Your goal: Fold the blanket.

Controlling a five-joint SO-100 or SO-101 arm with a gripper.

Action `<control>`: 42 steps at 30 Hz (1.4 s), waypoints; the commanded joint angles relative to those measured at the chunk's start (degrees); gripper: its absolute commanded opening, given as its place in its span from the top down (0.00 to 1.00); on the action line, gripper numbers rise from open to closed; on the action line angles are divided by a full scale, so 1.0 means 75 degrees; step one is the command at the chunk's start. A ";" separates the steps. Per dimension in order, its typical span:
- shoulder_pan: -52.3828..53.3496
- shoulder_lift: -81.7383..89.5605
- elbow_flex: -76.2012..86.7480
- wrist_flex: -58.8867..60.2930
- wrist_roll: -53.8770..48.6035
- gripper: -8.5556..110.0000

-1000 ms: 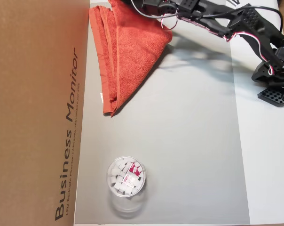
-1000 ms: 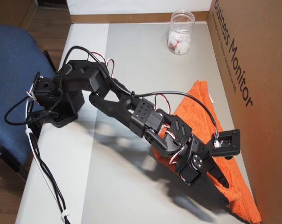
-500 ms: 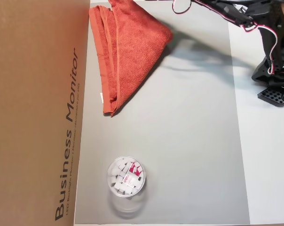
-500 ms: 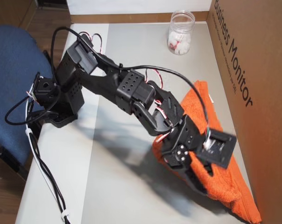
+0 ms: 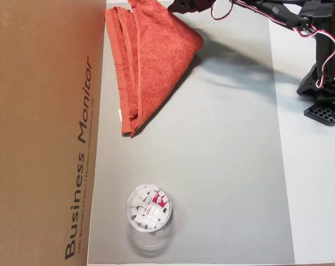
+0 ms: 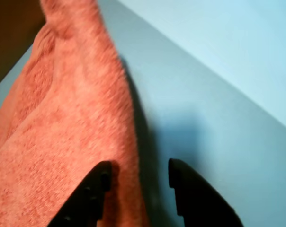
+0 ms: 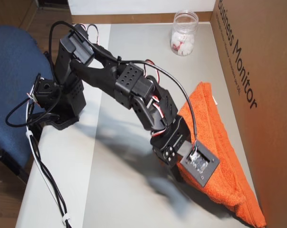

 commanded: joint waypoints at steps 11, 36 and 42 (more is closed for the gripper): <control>-0.0480 0.0539 0.0047 0.0047 0.0094 0.82; -0.0316 0.0844 0.1090 -0.0082 0.0094 0.93; -0.0328 0.0938 0.0961 -0.0082 0.0094 0.93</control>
